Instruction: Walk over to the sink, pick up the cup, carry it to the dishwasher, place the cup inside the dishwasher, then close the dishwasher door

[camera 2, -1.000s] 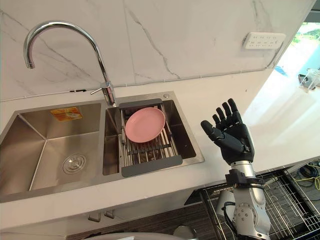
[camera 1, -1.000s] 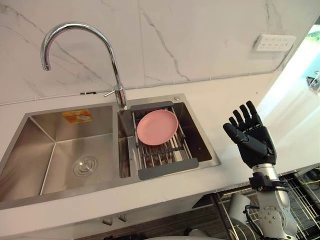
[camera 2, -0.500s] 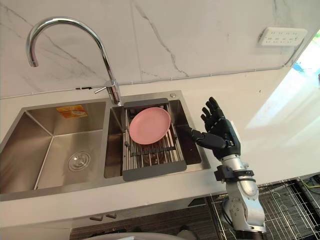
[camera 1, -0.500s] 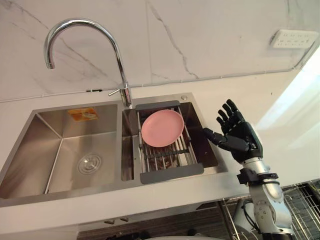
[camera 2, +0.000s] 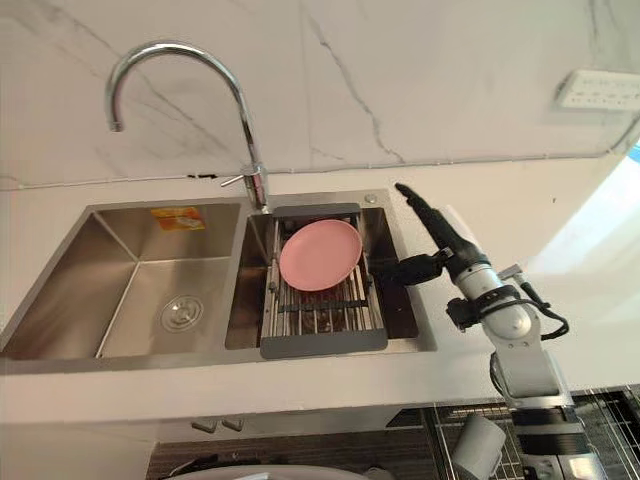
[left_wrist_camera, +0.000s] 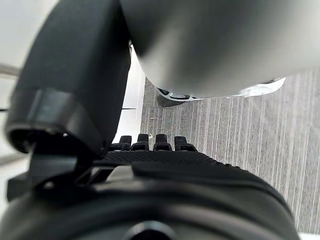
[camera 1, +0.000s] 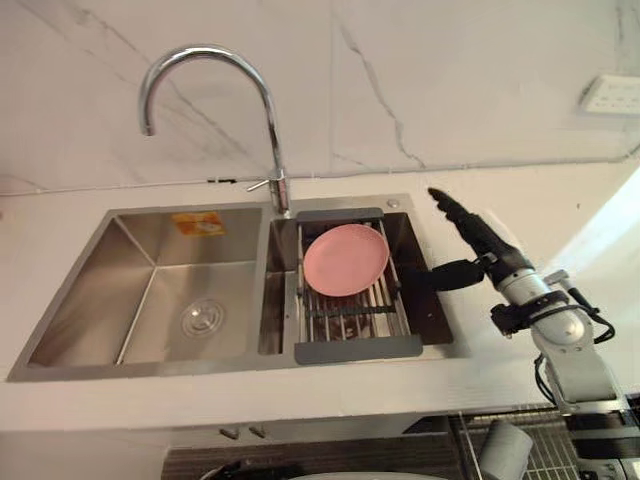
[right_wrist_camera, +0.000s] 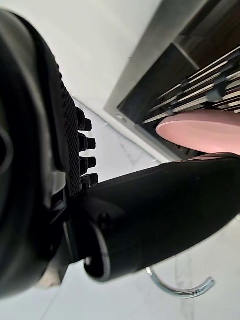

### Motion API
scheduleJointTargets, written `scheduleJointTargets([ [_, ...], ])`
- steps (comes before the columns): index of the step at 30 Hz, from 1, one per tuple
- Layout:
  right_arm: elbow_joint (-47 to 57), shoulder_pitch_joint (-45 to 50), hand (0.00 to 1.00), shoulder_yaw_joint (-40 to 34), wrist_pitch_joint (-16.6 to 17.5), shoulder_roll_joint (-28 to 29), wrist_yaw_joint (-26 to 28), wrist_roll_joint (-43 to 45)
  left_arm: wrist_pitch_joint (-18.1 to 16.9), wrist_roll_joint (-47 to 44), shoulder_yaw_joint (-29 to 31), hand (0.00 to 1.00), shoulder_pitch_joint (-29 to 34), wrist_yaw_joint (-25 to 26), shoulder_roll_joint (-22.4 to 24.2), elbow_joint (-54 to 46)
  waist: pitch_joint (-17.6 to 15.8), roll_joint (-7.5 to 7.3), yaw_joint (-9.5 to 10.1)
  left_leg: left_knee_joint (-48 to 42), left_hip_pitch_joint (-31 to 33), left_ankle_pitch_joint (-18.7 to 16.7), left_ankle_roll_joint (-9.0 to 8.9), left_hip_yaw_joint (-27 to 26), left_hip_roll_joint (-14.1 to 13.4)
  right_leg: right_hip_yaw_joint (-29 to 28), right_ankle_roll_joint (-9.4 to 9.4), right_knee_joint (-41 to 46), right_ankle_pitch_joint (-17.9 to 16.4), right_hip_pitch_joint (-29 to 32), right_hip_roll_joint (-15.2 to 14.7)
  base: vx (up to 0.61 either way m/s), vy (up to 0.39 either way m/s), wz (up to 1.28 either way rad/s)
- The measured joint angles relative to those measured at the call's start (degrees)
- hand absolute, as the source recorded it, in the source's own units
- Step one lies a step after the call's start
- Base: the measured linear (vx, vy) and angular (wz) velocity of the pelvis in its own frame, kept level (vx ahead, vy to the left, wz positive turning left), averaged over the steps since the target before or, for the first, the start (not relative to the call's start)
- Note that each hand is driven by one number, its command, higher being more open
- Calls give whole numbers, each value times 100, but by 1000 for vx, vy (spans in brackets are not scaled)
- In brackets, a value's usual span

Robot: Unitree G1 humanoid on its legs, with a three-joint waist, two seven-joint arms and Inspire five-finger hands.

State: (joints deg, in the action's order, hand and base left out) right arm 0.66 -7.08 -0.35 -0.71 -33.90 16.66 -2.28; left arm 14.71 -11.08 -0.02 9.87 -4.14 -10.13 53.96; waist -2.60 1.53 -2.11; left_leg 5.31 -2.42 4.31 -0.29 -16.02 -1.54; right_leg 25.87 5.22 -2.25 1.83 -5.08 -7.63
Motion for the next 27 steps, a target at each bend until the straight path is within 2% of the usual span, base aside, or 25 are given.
scheduleJointTargets([
  [5, -785, -252, 100, 282, -20, 10, 81, -645, 2, 8, 22, 100, 27, -48, 13, -136, -1, -8, 121, 0, 95, 50, 41, 194, 53, 191, 7, -14, 18, -10, -42, -5, 27, 19],
  [13, -1437, -673, 100, 548, 98, 17, -39, -1523, 42, 127, 25, 100, 64, -76, 17, -280, -6, -17, 136, -2, 141, 85, 85, 385, 102, 402, 26, -92, 49, -105, -51, 40, 5, 13],
  [24, -1666, -812, 100, 743, 98, 283, -805, -2289, 114, 220, 147, 100, 175, -110, 43, -493, -31, -56, 143, 2, 140, 113, 46, 441, 101, 466, 34, -92, 42, -132, -50, -7, 10, 2],
  [27, -1735, -818, 100, 744, 98, 313, -1088, -2466, 114, 230, 198, 100, 176, -126, 57, -510, -36, -64, 196, 2, 145, 109, 40, 451, 102, 478, 45, -93, 34, -133, -51, 0, 0, 0],
])
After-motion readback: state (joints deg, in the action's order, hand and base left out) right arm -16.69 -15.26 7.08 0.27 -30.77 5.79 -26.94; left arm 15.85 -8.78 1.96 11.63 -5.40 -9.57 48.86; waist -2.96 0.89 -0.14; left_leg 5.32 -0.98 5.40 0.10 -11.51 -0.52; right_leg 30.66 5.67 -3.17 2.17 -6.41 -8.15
